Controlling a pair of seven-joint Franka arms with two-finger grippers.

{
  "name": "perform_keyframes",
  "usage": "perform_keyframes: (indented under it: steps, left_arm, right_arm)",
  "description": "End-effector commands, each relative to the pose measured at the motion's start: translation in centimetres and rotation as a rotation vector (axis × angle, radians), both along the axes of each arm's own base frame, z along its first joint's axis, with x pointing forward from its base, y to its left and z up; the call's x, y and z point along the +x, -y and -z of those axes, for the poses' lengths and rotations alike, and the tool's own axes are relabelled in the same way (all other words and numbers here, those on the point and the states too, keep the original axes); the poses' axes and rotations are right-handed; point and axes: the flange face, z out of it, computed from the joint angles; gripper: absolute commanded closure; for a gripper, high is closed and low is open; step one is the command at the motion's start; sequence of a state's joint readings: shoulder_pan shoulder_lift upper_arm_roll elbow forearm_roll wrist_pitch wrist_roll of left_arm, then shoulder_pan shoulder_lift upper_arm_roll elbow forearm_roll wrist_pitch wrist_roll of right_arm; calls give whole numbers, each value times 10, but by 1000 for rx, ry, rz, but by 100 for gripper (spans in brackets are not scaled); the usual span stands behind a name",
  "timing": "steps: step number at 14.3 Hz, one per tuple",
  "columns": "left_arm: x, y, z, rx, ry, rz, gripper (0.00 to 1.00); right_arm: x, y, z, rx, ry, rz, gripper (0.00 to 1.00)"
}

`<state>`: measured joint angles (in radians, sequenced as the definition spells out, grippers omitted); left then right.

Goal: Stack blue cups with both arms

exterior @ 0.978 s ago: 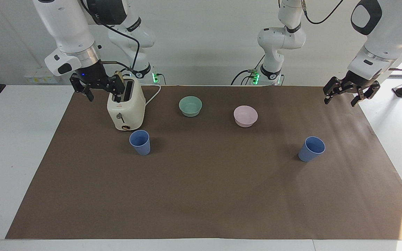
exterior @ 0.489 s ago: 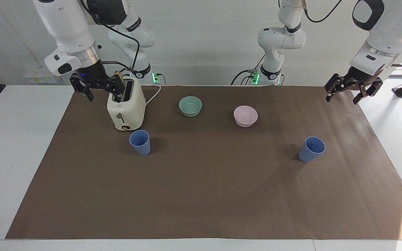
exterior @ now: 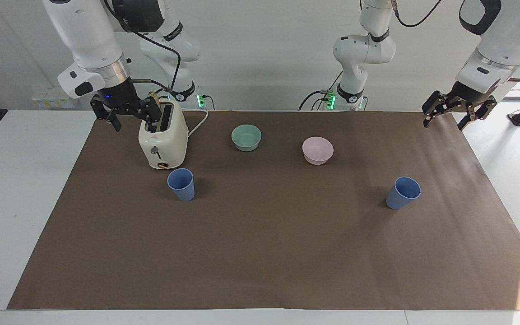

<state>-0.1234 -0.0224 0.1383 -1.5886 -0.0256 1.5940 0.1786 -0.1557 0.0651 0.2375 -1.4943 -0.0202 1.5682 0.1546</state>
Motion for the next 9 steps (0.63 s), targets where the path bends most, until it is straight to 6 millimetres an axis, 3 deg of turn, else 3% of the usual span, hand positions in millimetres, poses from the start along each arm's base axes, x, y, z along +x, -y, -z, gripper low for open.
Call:
perform_keyframes:
  steps: [1, 9]
  left_arm:
    - [-4, 0, -4, 4, -13, -11, 0]
    - [-2, -6, -5, 3, 10, -18, 0]
  right_arm:
    - [-6, 3, 0, 7, 12, 14, 0]
    - [-6, 3, 0, 7, 11, 14, 0]
